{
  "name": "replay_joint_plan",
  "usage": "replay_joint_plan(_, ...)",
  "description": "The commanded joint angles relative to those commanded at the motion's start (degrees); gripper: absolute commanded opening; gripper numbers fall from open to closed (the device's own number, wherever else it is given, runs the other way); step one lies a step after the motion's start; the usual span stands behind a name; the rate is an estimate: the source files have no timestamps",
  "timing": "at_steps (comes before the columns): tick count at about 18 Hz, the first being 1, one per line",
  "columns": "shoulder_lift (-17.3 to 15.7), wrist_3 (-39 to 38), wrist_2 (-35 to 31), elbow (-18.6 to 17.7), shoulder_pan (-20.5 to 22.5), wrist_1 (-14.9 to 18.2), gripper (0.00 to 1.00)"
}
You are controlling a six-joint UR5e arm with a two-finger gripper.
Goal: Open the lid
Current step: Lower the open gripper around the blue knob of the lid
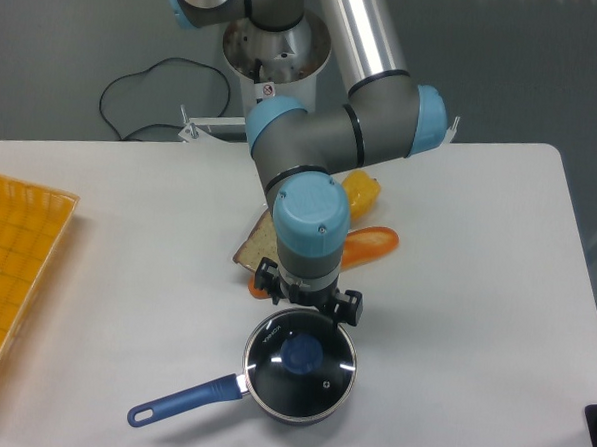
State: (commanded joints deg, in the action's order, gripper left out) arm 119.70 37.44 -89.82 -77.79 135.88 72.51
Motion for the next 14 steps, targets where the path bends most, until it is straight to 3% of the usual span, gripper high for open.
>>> replay_joint_plan(14,2.99,-0.79,0.35,3.25,-0.18,-0.09,1.00)
